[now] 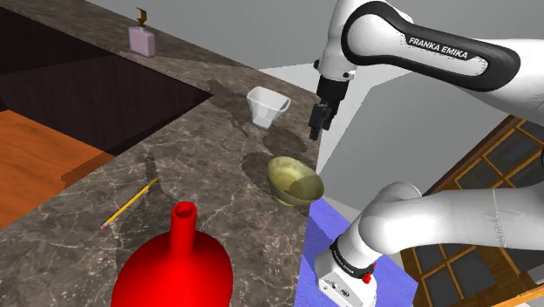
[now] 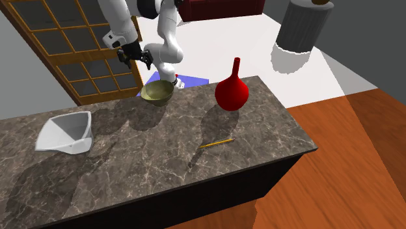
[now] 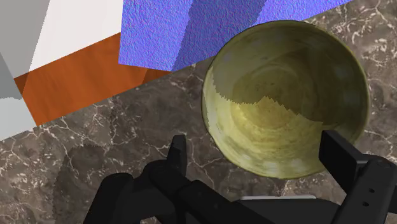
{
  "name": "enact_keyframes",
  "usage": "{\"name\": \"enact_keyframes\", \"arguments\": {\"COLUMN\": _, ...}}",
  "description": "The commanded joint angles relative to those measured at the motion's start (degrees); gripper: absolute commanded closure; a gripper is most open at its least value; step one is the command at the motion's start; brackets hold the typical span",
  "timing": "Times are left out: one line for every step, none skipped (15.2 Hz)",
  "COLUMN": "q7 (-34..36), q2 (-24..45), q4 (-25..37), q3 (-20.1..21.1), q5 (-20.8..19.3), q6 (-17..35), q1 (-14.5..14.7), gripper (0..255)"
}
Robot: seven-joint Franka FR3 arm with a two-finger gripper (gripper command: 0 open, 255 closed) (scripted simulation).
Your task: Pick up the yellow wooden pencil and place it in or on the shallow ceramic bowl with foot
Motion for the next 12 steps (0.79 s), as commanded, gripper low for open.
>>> {"name": "enact_keyframes", "arguments": {"q7": 0.0, "q2": 0.0, "q4": 0.0, "q3": 0.0, "q5": 0.0, "q6": 0.0, "q1": 0.0, "gripper": 0}}
{"name": "enact_keyframes", "arguments": {"q7": 2.9, "q2": -0.1, "q4": -0.7, "q3": 1.4, "q5": 1.4, "q6": 0.6, "q1": 0.0, "gripper": 0}}
{"name": "enact_keyframes", "arguments": {"q7": 5.7, "q2": -0.2, "q4": -1.3, "q3": 2.8, "q5": 2.8, "q6": 1.3, "q1": 0.0, "gripper": 0}}
{"name": "enact_keyframes", "arguments": {"q7": 8.5, "q2": -0.1, "q4": -1.8, "q3": 4.2, "q5": 4.1, "q6": 2.0, "q1": 0.0, "gripper": 0}}
{"name": "enact_keyframes", "arguments": {"q7": 11.4, "q2": 0.2, "q4": -2.3, "q3": 5.7, "q5": 5.5, "q6": 2.8, "q1": 0.0, "gripper": 0}}
{"name": "enact_keyframes", "arguments": {"q7": 14.2, "q2": 0.5, "q4": -2.6, "q3": 7.1, "q5": 6.9, "q6": 3.6, "q1": 0.0, "gripper": 0}}
{"name": "enact_keyframes", "arguments": {"q7": 17.0, "q2": 1.0, "q4": -2.8, "q3": 8.6, "q5": 8.2, "q6": 4.5, "q1": 0.0, "gripper": 0}}
{"name": "enact_keyframes", "arguments": {"q7": 19.8, "q2": 1.6, "q4": -3.0, "q3": 10.1, "q5": 9.5, "q6": 5.5, "q1": -0.1, "gripper": 0}}
{"name": "enact_keyframes", "arguments": {"q7": 22.5, "q2": 2.3, "q4": -3.0, "q3": 11.5, "q5": 10.7, "q6": 6.5, "q1": -0.1, "gripper": 0}}
{"name": "enact_keyframes", "arguments": {"q7": 25.3, "q2": 3.1, "q4": -3.0, "q3": 13.0, "q5": 11.9, "q6": 7.6, "q1": -0.2, "gripper": 0}}
{"name": "enact_keyframes", "arguments": {"q7": 28.0, "q2": 4.1, "q4": -2.9, "q3": 14.5, "q5": 13.0, "q6": 8.7, "q1": -0.3, "gripper": 0}}
{"name": "enact_keyframes", "arguments": {"q7": 30.8, "q2": 5.2, "q4": -2.6, "q3": 16.0, "q5": 14.0, "q6": 9.9, "q1": -0.4, "gripper": 0}}
